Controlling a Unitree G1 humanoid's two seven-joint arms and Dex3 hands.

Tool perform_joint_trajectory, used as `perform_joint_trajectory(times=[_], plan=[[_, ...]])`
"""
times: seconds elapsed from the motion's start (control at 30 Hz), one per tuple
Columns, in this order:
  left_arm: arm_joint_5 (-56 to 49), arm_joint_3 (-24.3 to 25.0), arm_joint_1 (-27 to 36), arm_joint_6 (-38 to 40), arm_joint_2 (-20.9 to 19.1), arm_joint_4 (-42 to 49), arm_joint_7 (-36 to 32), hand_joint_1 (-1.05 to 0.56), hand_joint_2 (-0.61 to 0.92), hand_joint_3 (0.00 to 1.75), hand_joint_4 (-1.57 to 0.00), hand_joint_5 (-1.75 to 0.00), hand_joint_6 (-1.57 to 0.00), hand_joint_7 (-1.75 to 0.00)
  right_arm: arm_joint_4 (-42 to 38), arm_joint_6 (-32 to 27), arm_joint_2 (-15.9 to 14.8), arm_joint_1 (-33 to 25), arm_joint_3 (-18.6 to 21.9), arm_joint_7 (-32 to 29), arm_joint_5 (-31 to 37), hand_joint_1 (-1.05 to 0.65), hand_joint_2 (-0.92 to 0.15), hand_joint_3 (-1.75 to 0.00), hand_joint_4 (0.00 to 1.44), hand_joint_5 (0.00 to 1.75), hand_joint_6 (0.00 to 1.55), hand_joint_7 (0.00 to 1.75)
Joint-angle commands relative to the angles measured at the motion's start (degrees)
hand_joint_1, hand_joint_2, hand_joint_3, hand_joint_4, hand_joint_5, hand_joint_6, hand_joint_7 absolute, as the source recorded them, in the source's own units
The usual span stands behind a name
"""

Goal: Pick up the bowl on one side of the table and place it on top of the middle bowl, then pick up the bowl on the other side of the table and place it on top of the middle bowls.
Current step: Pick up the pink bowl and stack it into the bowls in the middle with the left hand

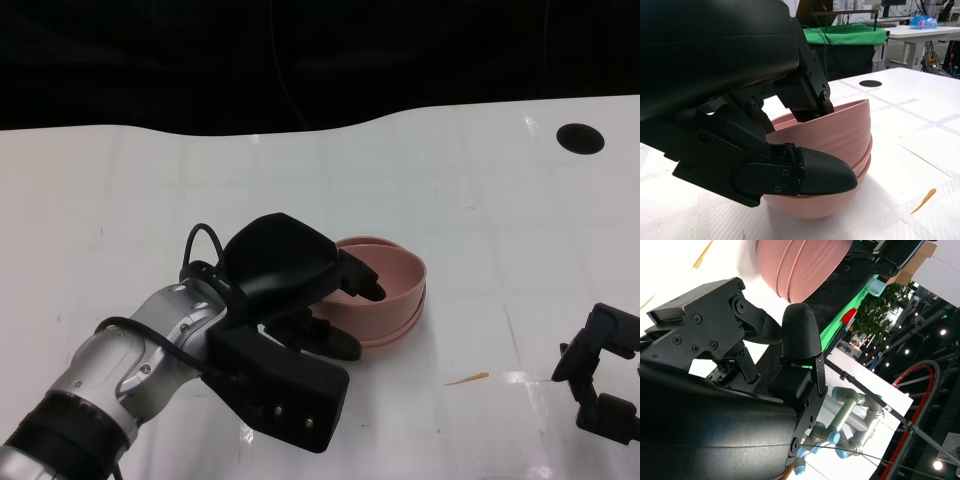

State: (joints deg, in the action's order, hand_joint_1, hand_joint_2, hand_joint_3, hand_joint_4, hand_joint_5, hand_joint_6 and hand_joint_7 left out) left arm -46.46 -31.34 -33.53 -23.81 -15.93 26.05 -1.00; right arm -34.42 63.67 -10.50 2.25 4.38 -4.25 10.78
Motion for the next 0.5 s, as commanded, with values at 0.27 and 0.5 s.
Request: perform_joint_trajectory(times=[0.27, 0.5], plan=[[1.24, 1.30, 1.42, -0.20, -1.28, -1.85, -0.14, -1.01, 0.92, 0.52, -0.96, 0.00, -0.88, 0.00, -0.49, 0.34, -0.97, 0.44, 0.96, -0.63, -0.27, -0.09, -0.60, -1.07, 0.84, 1.71, 0.79, 1.53], [2.89, 2.20, 2.54, -0.15, -1.63, -3.47, 1.31, -1.03, 0.92, 0.53, -0.83, 0.00, -0.85, 0.00, -0.74, 0.56, -0.98, 0.51, 1.00, -0.66, -0.26, -0.11, -0.60, -1.07, 0.85, 1.70, 0.78, 1.53]])
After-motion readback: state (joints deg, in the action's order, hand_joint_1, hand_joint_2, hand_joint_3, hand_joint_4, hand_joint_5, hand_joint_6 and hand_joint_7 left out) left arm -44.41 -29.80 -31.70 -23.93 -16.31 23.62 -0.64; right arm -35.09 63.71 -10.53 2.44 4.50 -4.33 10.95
